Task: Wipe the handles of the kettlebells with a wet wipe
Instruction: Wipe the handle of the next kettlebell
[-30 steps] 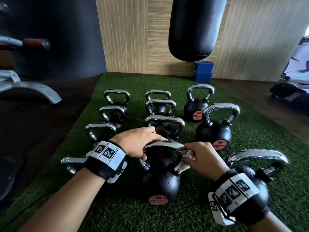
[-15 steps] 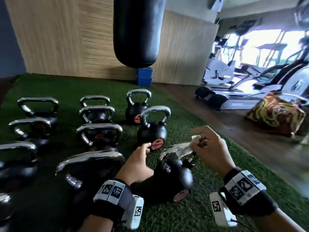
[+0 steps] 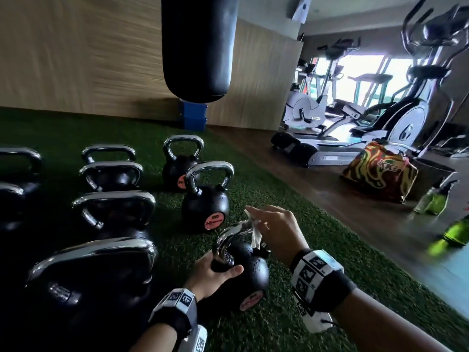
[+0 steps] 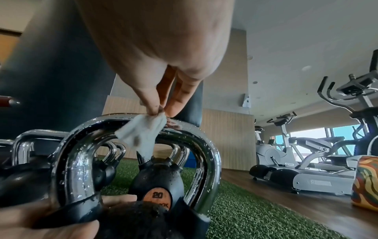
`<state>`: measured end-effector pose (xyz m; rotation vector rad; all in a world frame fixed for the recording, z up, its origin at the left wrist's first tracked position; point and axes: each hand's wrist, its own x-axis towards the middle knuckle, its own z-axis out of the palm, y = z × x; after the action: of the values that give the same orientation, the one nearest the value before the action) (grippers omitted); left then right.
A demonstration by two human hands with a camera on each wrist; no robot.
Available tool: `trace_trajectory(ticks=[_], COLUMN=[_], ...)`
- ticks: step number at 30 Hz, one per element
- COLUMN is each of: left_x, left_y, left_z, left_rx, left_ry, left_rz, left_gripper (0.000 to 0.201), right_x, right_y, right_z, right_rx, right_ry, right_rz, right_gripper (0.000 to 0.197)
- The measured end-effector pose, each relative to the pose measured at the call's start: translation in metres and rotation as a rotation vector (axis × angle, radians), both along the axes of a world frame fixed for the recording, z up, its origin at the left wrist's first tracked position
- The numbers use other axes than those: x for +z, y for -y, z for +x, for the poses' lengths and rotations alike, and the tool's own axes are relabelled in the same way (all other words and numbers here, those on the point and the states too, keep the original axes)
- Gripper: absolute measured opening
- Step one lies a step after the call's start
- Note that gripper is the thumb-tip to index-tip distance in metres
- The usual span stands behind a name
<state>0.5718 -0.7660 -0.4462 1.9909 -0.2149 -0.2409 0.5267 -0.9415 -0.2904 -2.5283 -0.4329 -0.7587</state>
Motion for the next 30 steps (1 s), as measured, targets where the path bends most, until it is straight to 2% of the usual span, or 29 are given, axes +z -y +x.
trace_trajectory(ticks=[2,3,5,8,10,11,13,16,20,23,26,28,30], left_x=[0.000,0.000,0.001,0.001,0.000,-0.002,-0.005,-0.007,-0.005,-0.003,-0.002,-0.004,-0.006], left_y=[-0.002,-0.003,-0.004,-0.004,-0.004,-0.004,-0.005,-0.006,-0.006,-0.007,-0.005,-0.003,-0.002], left_z=[0.001,0.002,0.002,0.000,0.000,0.000,0.001,0.004,0.003,0.002,0.002,0.001,-0.001], left_rx=[-0.038,-0.046,-0.050,-0.047,-0.040,-0.040,-0.034,-0.020,-0.063,-0.048,-0.034,-0.022,0.014], left_ry=[0.016,0.023,0.027,0.022,0.034,0.043,0.055,0.057,0.090,0.118,0.161,0.184,0.190], left_rz=[0.023,0.027,0.031,0.028,0.019,0.018,0.015,0.029,0.053,0.073,0.126,0.146,0.132], left_gripper=[0.096,0.102,0.105,0.104,0.101,0.099,0.091,0.087,0.094,0.094,0.094,0.097,0.095], right_x=[-0.003,-0.006,-0.011,-0.014,-0.012,-0.009,-0.002,0.001,-0.012,-0.025,-0.030,-0.030,-0.031], right_y=[0.000,0.000,-0.001,0.002,0.008,0.010,0.011,0.017,0.042,0.046,0.057,0.072,0.084], right_z=[0.005,0.009,0.009,0.004,0.006,0.008,0.010,0.012,0.019,0.021,0.028,0.032,0.034], right_rx=[-0.019,-0.029,-0.052,-0.005,0.021,0.035,0.096,0.155,0.136,0.192,0.278,0.276,0.257], right_ry=[-0.120,-0.186,-0.242,-0.220,-0.253,-0.264,-0.288,-0.310,-0.220,-0.105,-0.071,-0.081,-0.079], right_rz=[-0.169,-0.247,-0.272,-0.269,-0.414,-0.464,-0.403,-0.290,-0.146,-0.193,-0.193,-0.156,-0.157], right_gripper=[0.033,0.037,0.040,0.050,0.060,0.056,0.030,0.041,0.029,0.046,0.040,0.048,0.046])
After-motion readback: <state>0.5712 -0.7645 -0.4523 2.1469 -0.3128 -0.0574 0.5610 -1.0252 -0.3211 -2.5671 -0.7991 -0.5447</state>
